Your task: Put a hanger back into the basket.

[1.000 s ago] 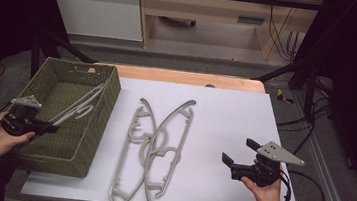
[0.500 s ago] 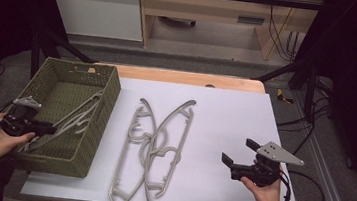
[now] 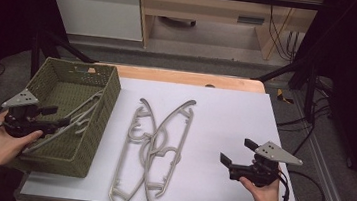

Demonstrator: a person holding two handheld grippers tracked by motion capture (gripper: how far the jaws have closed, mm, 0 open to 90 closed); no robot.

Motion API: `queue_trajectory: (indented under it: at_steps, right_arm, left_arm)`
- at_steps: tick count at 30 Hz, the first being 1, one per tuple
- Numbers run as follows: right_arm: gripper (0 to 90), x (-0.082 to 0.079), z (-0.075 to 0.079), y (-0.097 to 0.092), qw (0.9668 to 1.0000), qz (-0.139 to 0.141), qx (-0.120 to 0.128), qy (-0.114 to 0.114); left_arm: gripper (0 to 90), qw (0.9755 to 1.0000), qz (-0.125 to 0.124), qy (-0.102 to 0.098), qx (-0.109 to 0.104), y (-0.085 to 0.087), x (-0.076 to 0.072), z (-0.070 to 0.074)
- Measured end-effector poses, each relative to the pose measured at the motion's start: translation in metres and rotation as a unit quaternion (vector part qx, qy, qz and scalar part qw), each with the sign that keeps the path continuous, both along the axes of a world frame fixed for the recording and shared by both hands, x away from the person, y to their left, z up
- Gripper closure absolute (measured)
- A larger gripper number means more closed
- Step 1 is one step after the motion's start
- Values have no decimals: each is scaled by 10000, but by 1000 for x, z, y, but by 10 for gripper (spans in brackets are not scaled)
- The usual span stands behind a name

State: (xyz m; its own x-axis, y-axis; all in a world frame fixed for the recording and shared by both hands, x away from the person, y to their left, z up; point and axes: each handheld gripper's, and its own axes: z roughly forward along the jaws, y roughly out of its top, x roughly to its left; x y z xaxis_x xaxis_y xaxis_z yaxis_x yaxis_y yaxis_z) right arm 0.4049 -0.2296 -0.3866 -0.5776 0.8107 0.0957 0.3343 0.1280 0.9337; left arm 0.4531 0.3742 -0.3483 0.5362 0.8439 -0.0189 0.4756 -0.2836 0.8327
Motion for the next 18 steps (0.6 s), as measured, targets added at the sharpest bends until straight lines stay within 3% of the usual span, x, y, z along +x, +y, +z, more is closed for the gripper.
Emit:
queue_trajectory:
  at_steps: [8, 11, 18]
  right_arm:
    - [33, 0, 0, 4, 10000, 44, 34, 38]
    - [32, 0, 0, 4, 10000, 83, 16, 27]
    - [32, -1, 0, 7, 9999, 85, 64, 0]
  left_arm:
    - [197, 9972, -223, -471, -533, -30, -17, 8]
    - [155, 9953, -296, -665, -637, -44, -25, 7]
    - [103, 9934, -408, -848, -651, -65, -36, 1]
